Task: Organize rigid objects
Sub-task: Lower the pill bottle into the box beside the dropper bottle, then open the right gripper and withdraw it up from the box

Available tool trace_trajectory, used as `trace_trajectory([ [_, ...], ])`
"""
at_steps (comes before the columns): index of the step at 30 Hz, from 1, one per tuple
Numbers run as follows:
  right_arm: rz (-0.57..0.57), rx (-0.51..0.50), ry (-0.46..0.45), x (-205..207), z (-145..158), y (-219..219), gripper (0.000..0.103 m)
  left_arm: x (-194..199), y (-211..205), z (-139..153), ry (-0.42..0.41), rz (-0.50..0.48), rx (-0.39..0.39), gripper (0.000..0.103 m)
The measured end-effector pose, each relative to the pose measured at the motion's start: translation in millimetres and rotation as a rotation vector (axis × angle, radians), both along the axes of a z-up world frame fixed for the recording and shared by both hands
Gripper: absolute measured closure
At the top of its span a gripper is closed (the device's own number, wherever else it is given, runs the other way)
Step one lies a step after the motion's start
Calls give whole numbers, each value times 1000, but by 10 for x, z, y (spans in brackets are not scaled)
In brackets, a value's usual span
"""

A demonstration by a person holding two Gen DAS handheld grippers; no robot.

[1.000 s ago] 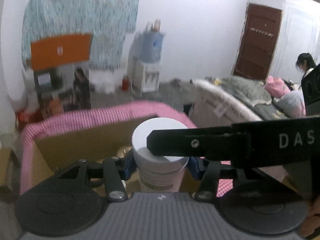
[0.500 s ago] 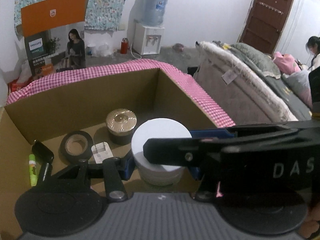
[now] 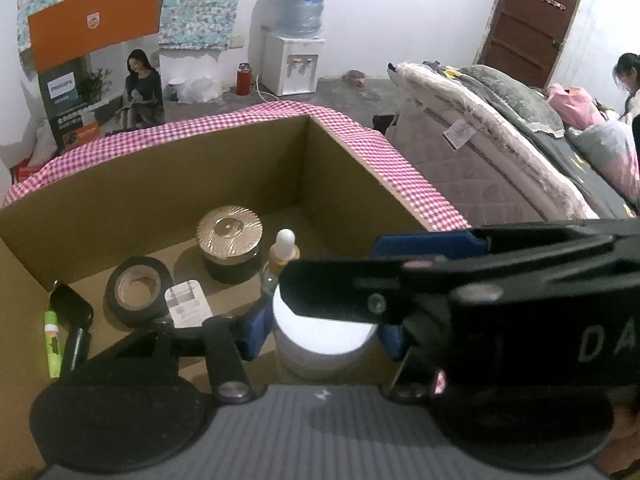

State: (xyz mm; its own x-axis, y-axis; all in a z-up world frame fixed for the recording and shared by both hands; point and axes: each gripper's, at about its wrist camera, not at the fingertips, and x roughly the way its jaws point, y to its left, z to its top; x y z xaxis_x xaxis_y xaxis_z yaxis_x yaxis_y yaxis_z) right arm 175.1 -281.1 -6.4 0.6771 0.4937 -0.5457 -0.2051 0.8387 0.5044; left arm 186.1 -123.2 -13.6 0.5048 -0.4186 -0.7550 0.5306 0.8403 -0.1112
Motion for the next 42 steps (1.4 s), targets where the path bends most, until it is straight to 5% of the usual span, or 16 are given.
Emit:
trace_trajectory([
  [8, -33, 21, -59, -142, 99, -149, 25, -129, -13, 107, -61, -17, -32, 7],
  [16, -108, 74, -162, -490, 266, -318, 19, -397, 132, 323, -169, -13, -69, 4],
  [23, -174, 76, -295, -982, 557, -359, 2, -836, 508, 620, -248, -15, -193, 0],
  [27, -214, 54, -369, -1271, 690, -345, 1, -1089, 668, 770, -309, 30, -224, 0],
  [34, -263, 3, -377, -1523, 783, -201, 1, -1376, 682, 925, -415, 169, -123, 0],
  [42, -287, -120, -391, -1668, 889, 92, 1, -1427, 609, 841, -429, 267, 3, 0],
])
